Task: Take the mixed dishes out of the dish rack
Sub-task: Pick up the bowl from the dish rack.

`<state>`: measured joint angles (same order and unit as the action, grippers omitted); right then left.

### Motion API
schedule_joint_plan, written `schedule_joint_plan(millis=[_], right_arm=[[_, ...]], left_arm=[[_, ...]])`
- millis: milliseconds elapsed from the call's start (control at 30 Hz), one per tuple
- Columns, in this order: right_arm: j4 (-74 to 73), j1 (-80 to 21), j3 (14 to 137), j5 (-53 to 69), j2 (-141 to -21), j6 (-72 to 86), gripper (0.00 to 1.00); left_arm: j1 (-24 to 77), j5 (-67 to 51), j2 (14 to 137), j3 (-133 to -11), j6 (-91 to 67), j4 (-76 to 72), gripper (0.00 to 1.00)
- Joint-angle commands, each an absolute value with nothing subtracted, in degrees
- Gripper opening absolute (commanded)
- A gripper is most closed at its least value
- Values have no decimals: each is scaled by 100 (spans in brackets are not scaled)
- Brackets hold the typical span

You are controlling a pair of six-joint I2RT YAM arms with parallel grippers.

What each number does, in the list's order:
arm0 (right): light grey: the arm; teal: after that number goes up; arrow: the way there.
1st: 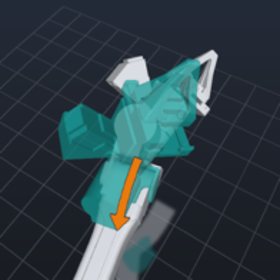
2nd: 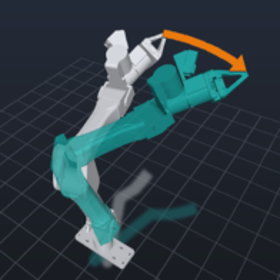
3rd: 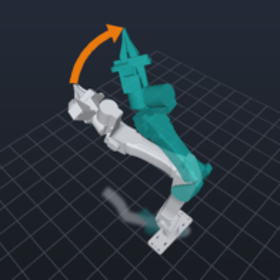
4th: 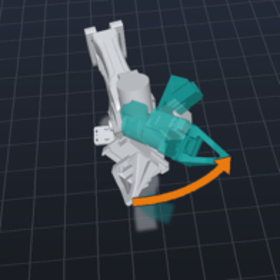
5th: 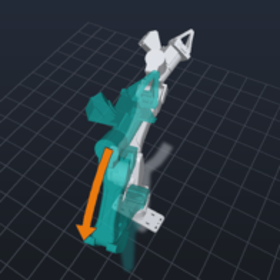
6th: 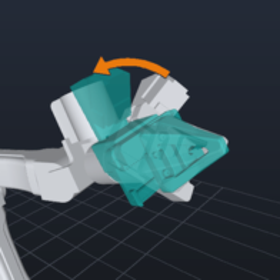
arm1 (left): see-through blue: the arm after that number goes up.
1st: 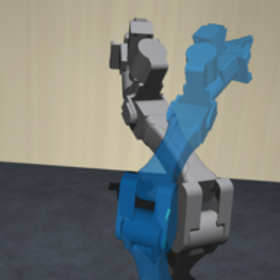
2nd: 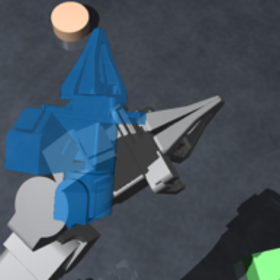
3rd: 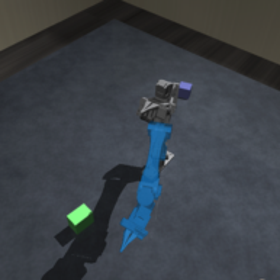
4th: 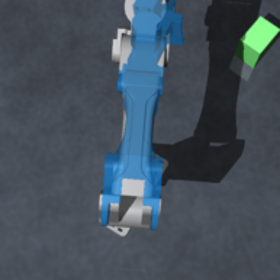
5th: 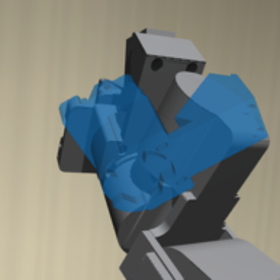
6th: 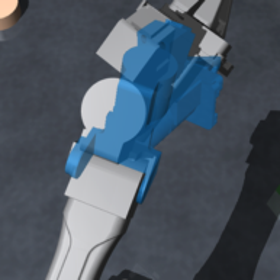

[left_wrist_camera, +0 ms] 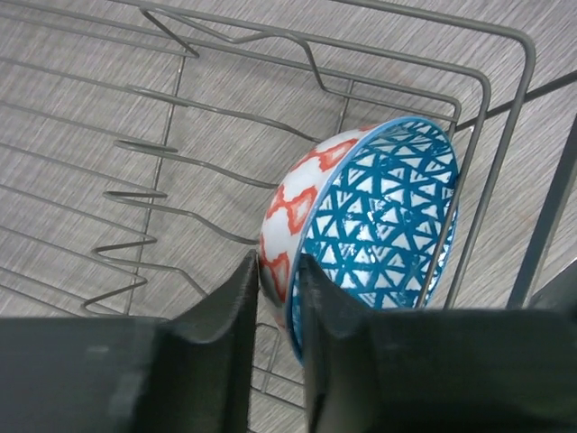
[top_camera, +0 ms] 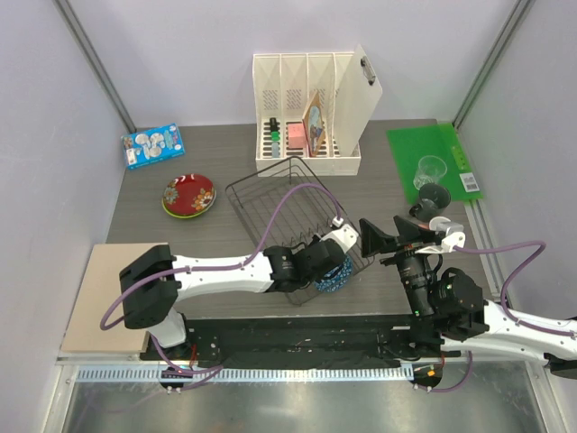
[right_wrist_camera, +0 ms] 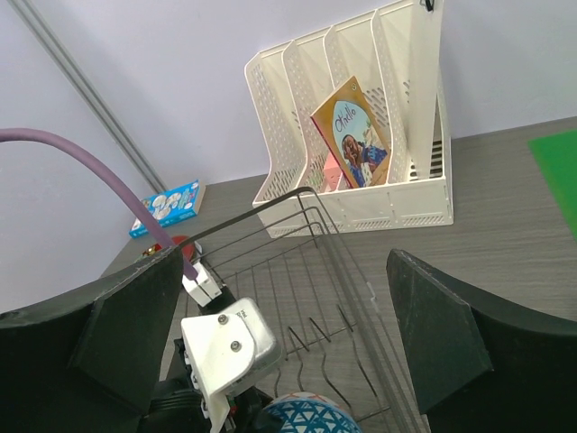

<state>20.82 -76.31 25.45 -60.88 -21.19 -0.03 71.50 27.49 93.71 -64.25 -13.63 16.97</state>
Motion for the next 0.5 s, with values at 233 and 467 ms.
schedule_joint_plan(millis=[233,467], right_arm=[[2136,-7620,2619,-6161,-2109,62,100],[2250,-7620,2637,-6188,-2241,35,100]], left_arm=[[7189,3128,8930,-6188,-1424,1213,0],[7497,3796,8412,-6100,-1003,942,0]])
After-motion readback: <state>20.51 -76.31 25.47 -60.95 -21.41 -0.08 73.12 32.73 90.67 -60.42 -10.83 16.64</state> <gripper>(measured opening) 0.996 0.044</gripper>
